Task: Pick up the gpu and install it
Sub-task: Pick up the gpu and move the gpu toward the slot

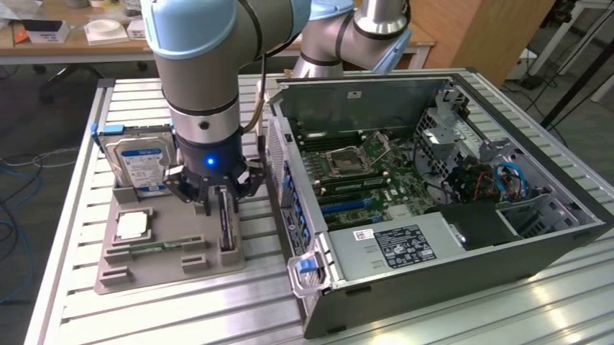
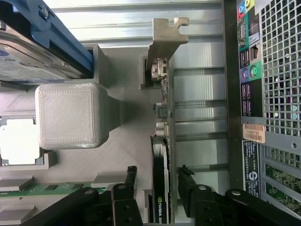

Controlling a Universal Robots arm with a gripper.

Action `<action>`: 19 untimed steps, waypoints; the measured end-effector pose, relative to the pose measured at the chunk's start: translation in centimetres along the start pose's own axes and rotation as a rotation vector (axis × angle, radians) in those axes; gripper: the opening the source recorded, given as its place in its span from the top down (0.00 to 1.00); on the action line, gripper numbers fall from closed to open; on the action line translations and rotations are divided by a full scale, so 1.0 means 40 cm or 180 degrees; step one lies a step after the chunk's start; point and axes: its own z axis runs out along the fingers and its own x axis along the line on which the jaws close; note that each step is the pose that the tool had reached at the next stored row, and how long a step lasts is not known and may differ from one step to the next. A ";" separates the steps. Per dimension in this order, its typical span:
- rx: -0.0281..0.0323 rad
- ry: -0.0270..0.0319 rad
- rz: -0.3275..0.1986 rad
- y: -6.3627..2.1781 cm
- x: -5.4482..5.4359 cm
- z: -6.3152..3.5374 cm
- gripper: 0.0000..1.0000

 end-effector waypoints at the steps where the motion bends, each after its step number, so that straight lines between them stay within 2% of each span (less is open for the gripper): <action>1: 0.0000 0.0000 0.0000 0.000 0.000 0.000 0.54; 7: 0.0000 0.0000 0.0000 0.000 -0.003 0.000 0.55; 8: 0.0000 0.0000 0.0000 0.000 -0.004 0.000 0.62; 18: 0.0000 0.0000 0.0000 0.001 -0.008 0.001 0.63; 19: 0.0000 0.0000 0.0000 0.001 -0.008 0.001 0.70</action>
